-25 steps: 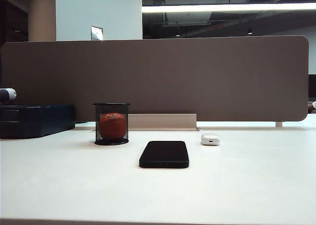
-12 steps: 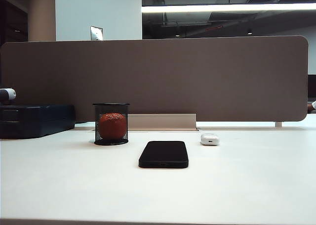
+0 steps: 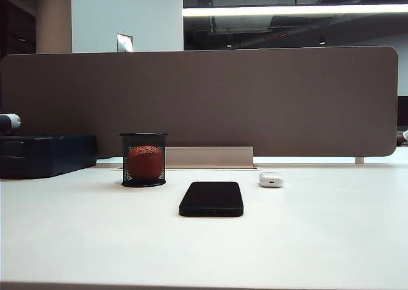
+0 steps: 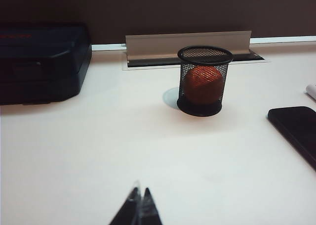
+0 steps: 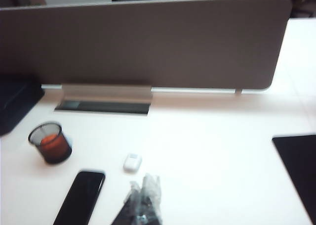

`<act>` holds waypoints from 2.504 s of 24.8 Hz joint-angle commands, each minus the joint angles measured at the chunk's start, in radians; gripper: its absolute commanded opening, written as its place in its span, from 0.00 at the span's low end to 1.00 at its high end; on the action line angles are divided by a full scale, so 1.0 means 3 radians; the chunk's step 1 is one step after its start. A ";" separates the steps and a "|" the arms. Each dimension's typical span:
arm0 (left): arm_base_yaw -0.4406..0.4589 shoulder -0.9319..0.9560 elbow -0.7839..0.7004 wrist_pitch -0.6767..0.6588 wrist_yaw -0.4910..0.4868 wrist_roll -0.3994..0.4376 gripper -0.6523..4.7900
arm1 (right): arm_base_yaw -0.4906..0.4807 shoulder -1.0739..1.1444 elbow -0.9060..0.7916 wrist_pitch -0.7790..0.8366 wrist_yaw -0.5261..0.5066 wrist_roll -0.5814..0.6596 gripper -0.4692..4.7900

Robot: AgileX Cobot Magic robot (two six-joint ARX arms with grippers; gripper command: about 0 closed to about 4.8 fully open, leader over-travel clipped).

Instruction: Find the wireless headphone case on the desktop and place it on the left side of the phone.

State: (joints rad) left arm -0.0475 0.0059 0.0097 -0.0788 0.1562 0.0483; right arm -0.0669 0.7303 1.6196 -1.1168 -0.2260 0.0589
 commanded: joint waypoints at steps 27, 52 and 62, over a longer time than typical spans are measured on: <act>-0.0004 0.0001 0.0009 -0.0024 0.0017 -0.0011 0.11 | 0.0005 0.0726 0.0237 -0.0651 -0.0676 0.0003 0.09; -0.0004 0.0001 0.0009 -0.0064 0.0334 -0.0010 0.11 | 0.0014 0.1631 0.0237 -0.0196 -0.1094 0.0003 0.27; -0.0005 0.0001 0.0014 -0.0233 0.1156 -0.0010 0.11 | 0.0408 0.2242 0.0237 0.0066 -0.1087 0.0001 0.54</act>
State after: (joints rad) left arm -0.0479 0.0055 0.0105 -0.1444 0.4854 0.0483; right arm 0.0525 1.3895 1.6863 -1.1404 -0.5472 0.0601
